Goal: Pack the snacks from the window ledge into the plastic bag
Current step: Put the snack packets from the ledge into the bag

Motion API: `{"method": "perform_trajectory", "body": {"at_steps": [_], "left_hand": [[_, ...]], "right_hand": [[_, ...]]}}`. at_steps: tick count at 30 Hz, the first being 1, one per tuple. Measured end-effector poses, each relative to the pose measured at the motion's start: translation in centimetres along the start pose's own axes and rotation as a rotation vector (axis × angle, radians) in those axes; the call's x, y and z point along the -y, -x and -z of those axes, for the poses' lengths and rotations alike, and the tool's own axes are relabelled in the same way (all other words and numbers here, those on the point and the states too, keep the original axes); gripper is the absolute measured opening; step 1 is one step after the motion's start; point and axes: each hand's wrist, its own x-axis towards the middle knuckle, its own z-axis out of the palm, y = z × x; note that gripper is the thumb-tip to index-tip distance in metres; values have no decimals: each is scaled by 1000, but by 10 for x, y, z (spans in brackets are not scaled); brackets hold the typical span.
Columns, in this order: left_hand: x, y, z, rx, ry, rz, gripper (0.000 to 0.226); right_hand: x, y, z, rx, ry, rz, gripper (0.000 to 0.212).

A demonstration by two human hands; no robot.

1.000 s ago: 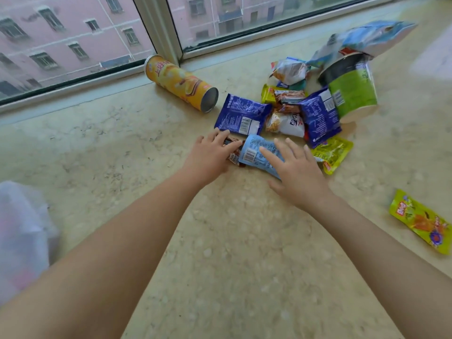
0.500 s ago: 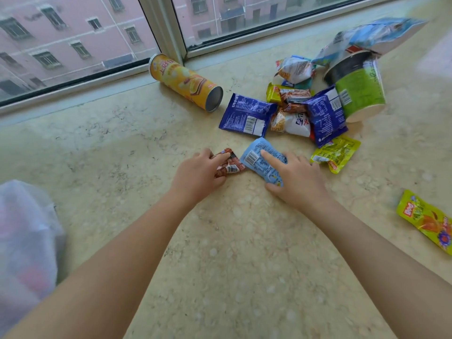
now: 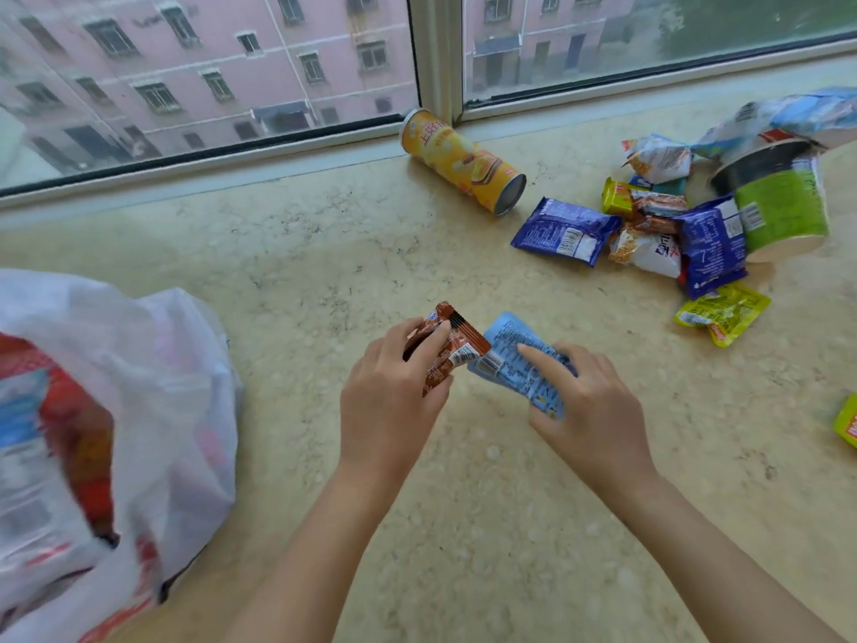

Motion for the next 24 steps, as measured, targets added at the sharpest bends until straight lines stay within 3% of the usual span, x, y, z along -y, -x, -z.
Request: {"method": "perform_trajectory", "body": {"at_steps": [10,19,24], "left_hand": [[46,69,122,-211,-89,1,47],[116,142,232,-290,-187,268,48],[169,167,263,-264,-252,478,54]], "right_hand": [[127,18,47,-142,-143,207,69],[260,41,62,-140,-130,445,68],[325,56,51,-58,-61,539,67]]}}
